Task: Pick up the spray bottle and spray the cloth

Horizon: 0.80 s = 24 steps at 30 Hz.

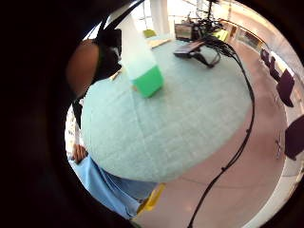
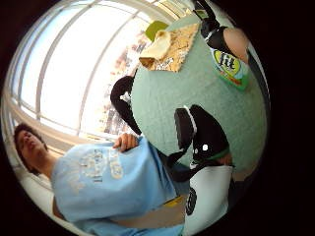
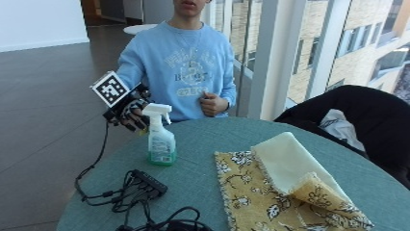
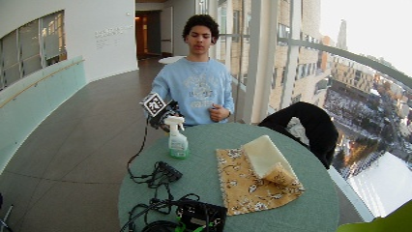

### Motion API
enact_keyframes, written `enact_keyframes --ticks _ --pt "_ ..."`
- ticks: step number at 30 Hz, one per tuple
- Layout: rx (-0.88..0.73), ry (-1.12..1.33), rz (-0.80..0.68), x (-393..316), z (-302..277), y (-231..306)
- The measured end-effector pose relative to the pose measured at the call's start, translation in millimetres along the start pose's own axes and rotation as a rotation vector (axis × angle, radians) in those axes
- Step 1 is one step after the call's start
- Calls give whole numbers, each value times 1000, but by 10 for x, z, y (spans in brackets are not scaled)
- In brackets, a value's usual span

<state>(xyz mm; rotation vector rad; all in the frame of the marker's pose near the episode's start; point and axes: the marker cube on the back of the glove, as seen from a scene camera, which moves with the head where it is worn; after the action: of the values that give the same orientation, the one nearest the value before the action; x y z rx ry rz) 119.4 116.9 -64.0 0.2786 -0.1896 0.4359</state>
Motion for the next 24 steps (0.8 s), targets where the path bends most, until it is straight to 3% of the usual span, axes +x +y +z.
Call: enact_keyframes --ticks 12,24 --pt "-58 -361 108 576 257 -509" --pt "-64 -671 58 462 686 -904"
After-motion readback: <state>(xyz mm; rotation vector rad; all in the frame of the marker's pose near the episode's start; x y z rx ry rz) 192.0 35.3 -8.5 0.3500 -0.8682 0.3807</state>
